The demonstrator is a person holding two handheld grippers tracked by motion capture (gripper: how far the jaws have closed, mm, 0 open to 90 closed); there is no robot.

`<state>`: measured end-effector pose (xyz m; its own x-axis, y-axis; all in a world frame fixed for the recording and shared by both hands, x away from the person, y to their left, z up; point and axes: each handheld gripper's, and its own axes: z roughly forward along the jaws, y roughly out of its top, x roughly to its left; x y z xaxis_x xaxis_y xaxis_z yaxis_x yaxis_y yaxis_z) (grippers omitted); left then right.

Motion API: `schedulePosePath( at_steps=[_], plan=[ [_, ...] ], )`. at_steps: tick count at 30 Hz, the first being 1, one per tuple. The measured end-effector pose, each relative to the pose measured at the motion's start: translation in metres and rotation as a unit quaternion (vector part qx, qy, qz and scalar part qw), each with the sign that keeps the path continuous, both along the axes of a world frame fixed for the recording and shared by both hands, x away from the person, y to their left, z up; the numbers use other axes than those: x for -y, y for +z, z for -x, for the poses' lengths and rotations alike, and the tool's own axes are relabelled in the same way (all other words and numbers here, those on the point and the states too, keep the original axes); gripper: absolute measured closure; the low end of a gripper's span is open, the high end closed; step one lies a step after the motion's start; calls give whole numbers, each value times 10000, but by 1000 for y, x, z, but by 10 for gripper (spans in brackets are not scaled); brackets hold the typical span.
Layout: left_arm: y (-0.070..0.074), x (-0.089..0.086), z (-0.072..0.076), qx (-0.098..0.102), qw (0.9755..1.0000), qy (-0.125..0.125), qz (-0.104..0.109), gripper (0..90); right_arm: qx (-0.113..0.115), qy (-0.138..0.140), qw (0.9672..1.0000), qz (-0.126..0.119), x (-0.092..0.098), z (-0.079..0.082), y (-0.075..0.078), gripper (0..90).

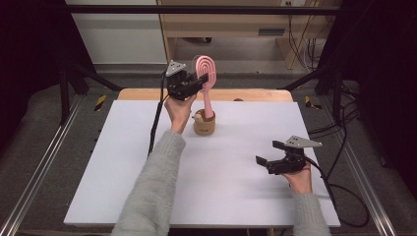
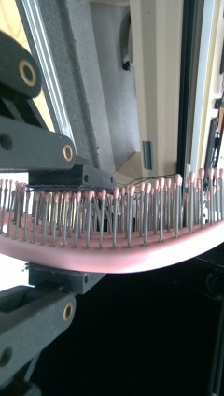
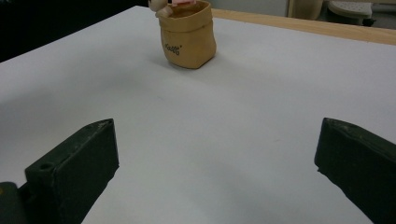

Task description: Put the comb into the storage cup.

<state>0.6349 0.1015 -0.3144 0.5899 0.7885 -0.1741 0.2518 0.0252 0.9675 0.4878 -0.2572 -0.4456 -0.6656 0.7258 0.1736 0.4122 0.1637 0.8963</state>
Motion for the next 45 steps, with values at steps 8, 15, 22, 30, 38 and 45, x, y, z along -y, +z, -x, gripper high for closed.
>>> schedulePosePath(
  at_steps=[8,15,22,30,38,45],
  plan=[
    [-10,1,-6,-93,9999,20,-54,625,8,5,10000,-3,0,0,0,1],
    [-24,-1,-9,-211,9998,59,-17,626,13,10,10000,23,0,0,0,1],
    [-34,-3,-10,-295,9996,46,5,625,4,12,10000,11,-1,0,-1,1],
    [-46,-6,-8,-390,9992,47,65,625,-1,13,10000,42,-1,0,-1,1],
    [-55,-9,-8,-465,9988,38,132,625,4,20,10000,34,-1,0,-2,1],
    [-59,-9,-6,-466,9988,45,136,625,-1,23,10000,37,-1,0,-2,1]
  ],
)
